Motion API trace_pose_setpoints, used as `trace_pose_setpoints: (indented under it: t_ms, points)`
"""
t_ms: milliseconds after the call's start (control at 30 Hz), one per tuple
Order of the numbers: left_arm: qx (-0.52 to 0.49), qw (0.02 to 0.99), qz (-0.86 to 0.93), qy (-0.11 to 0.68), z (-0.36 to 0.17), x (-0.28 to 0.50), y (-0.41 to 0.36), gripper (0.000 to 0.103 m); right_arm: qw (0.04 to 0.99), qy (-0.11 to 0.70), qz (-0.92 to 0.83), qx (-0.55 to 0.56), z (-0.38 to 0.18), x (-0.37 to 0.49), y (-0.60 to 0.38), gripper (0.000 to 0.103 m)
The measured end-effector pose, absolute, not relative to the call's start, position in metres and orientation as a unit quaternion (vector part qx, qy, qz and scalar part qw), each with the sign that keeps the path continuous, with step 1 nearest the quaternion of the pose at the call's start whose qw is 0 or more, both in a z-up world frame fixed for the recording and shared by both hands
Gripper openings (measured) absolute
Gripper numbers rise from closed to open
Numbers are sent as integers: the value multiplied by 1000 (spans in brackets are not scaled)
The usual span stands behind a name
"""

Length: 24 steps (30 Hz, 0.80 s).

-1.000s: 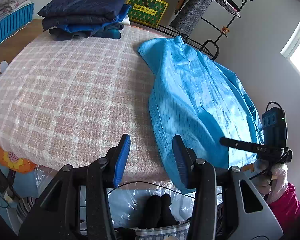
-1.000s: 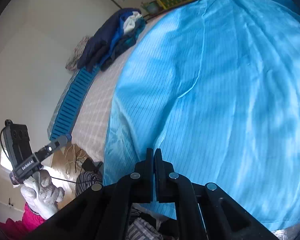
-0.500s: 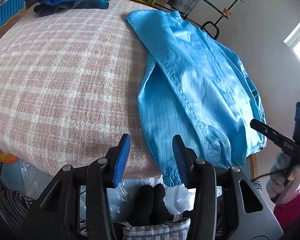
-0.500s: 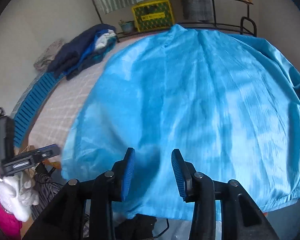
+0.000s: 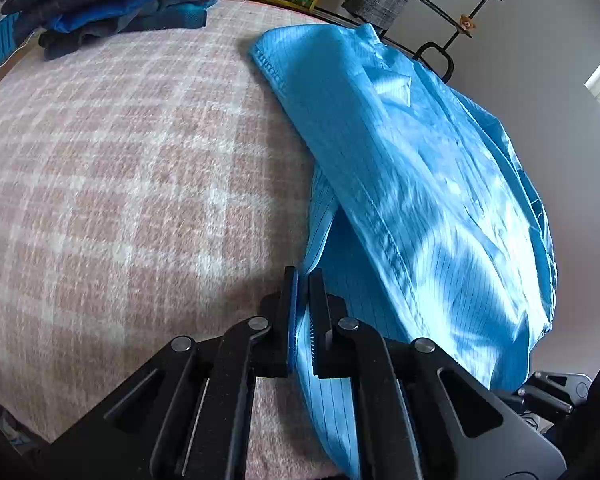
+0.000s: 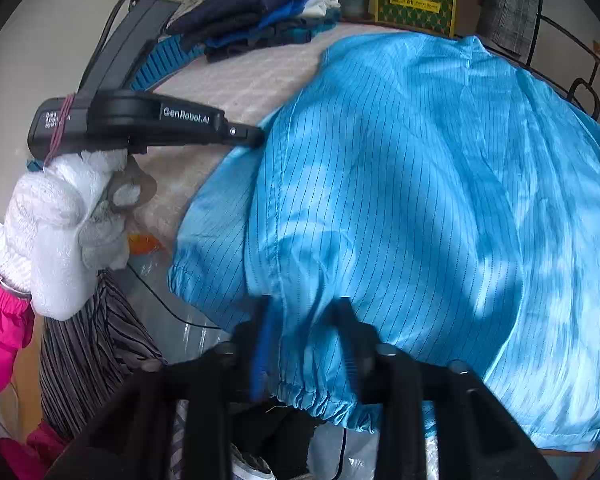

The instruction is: Fold large clothes

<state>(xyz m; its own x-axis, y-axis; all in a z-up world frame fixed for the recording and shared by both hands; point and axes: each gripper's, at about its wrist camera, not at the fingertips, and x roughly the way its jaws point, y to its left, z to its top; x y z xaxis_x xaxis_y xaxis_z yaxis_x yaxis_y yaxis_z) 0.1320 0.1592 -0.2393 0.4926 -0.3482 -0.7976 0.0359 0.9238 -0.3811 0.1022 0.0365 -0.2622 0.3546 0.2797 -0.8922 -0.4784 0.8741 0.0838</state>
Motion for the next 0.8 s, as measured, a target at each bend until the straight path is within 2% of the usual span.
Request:
trace_pose_setpoints:
  t_ms: [33,67,233,400,633,733,767,800]
  points:
    - [-158,849,-115,491,-240,135,159,0,817,520,233,-86,-262,105,34,4]
    - [-166,847,-116,492,-239,137,160,0,815,523,240,-68,-258,108,31,1]
    - [-255,854,-120,438,-205,121,195,0,827,485,277,64,-200,110,2,0]
    - [-198,853,-87,475,-221,123,200,0,826,451,300,157,-168,108,-14,0]
    - [-256,845,-92,460,-225,94,226,0,793,506,326,92,-218,103,53,1]
    - [-266,845,-99,454,-216,82,232,0,776,546,315,1,-253,100,81,7]
    - [-268,845,-98,452,-213,78,234,0,773,549,317,-19,-255,97,85,11]
    - [-271,846,-100,449,-211,73,236,1,774,547,318,-31,-253,95,87,19]
